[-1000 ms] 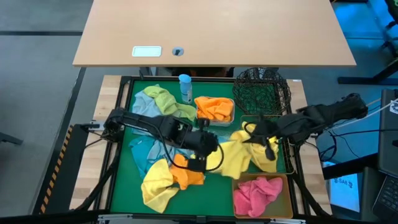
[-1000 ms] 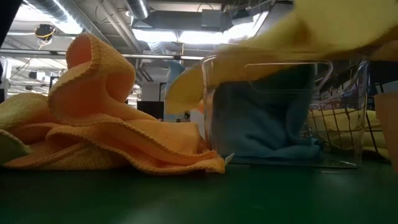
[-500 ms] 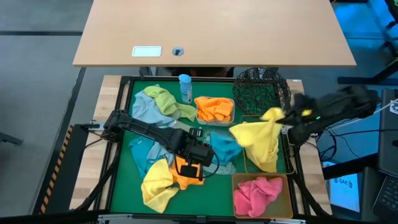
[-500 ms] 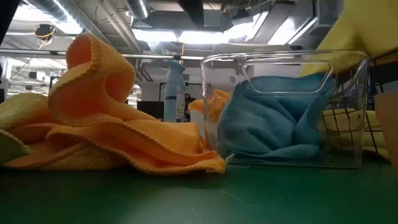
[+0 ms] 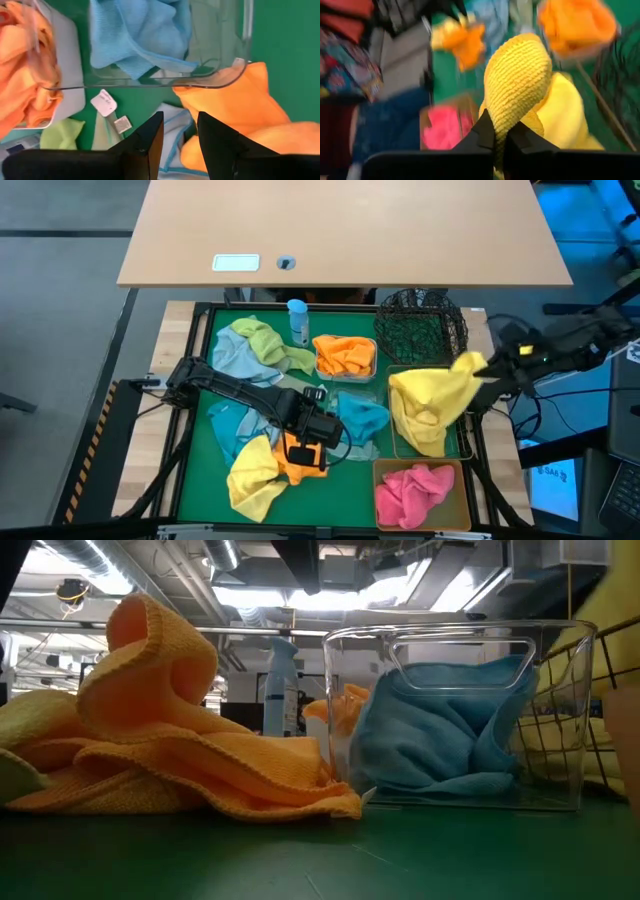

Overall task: Sort microfiber towel by color & place in baskets
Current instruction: Put the yellow towel into the gold wire basket

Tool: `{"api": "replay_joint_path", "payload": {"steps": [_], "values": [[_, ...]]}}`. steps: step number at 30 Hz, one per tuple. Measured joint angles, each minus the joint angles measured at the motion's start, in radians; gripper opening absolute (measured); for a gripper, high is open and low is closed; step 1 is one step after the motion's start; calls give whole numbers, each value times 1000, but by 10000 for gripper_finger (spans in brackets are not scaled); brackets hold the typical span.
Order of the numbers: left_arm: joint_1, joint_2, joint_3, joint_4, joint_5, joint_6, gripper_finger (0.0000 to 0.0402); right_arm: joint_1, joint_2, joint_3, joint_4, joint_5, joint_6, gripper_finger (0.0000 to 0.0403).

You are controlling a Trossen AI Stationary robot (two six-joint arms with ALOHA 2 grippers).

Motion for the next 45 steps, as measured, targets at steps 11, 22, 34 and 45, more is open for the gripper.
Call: {"api": "replay_joint_path", "payload": {"steps": [11, 22, 34, 45], "values": [[-1, 0, 0, -19, 102, 5, 114, 0, 6, -12, -5, 4, 20, 6], [-7, -10, -1, -128, 231, -19, 114, 0, 40, -370, 177, -82, -39, 10], [-47, -301, -533, 202, 196, -211, 114, 0, 41, -718, 451, -83, 10, 11], [-49, -633, -1079, 819, 200, -513, 114, 0, 140, -791, 512, -63, 19, 28]]}}
